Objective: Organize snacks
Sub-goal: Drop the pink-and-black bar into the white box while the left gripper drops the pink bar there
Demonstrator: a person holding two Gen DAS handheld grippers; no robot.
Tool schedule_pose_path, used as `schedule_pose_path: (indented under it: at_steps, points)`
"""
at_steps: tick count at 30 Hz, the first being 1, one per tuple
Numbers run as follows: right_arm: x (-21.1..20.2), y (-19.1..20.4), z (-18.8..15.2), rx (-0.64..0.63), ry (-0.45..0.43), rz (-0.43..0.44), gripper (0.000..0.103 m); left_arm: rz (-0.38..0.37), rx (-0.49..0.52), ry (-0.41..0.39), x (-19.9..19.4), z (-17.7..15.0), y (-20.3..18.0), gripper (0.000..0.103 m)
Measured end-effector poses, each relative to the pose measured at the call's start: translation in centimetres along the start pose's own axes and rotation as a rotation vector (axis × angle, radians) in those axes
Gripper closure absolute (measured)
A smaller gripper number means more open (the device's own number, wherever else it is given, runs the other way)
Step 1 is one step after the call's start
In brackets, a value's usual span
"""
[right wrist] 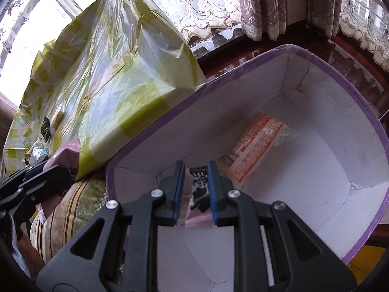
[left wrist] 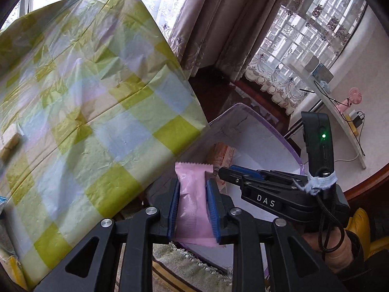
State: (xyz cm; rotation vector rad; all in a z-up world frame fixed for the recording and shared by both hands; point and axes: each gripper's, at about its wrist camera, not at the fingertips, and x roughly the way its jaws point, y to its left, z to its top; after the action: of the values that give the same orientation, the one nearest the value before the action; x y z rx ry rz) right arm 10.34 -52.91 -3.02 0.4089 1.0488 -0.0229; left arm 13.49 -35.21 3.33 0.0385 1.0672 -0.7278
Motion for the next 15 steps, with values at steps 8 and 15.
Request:
schedule_pose_path:
  at_steps: [8,15]
  points:
    - [-0.3,0.4,0.4,-0.003,-0.018,0.001,0.06,0.007,-0.054,-0.036,-0.8,-0.1,1.1,0.066]
    - [-1.0,2.5,0.3,-0.054,-0.029,0.026,0.06,0.026,-0.072,-0.072,-2.0,-0.5,1.6,0.066]
